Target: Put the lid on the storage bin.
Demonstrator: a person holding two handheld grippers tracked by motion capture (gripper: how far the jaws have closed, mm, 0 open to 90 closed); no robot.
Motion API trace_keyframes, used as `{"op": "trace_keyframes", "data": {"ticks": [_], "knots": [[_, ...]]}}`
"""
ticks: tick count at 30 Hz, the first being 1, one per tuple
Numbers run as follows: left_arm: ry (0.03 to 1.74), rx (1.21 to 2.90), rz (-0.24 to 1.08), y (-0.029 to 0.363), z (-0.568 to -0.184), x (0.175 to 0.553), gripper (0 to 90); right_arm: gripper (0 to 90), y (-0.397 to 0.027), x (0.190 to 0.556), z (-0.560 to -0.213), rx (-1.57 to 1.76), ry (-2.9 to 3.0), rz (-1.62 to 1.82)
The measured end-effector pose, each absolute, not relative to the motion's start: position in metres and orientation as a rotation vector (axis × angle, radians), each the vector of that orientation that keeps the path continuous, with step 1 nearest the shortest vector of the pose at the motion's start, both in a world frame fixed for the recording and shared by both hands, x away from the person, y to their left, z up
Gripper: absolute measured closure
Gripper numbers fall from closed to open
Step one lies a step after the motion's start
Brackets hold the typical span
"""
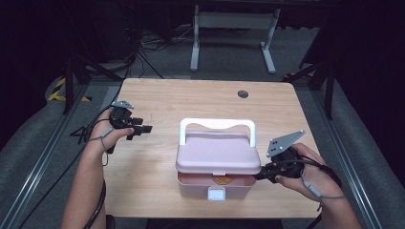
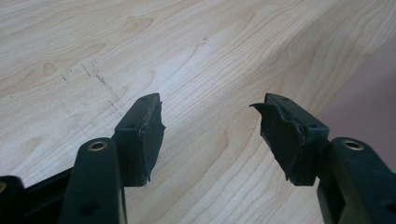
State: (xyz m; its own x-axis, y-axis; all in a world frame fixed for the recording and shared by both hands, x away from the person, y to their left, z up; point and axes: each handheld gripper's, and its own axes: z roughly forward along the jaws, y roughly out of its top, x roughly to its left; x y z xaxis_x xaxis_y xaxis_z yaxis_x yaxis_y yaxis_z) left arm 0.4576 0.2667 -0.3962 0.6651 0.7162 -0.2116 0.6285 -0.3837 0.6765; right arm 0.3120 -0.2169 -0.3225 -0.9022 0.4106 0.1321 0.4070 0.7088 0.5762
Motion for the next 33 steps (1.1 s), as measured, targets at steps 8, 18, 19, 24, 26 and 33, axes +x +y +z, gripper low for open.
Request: {"op": "trace_keyframes", "data": {"ticks": [8, 18, 19, 24, 26, 33], "knots": [[1.047, 2.122, 0.124, 0.268, -0.403, 0.461, 39.5, 84.6, -0.215, 0.311, -0.324, 0.689, 2.923, 0.948], [1.047, 2.120, 0.118, 0.267, -0.405, 0.462, 39.5, 84.2, -0.214, 0.311, -0.328, 0.679, 2.974, 0.891], [1.052, 2.118, 0.112, 0.267, -0.405, 0.461, 39.5, 84.2, -0.214, 0.311, -0.328, 0.680, 2.975, 0.891], [1.040, 2.125, 0.104, 0.266, -0.406, 0.462, 39.5, 83.5, -0.214, 0.311, -0.329, 0.668, 2.988, 0.874], [1.037, 2.131, 0.100, 0.266, -0.406, 0.462, 39.5, 83.5, -0.214, 0.311, -0.329, 0.664, 2.986, 0.869], [1.037, 2.132, 0.104, 0.265, -0.407, 0.462, 39.5, 83.5, -0.214, 0.308, -0.328, 0.647, 2.992, 0.854]]}}
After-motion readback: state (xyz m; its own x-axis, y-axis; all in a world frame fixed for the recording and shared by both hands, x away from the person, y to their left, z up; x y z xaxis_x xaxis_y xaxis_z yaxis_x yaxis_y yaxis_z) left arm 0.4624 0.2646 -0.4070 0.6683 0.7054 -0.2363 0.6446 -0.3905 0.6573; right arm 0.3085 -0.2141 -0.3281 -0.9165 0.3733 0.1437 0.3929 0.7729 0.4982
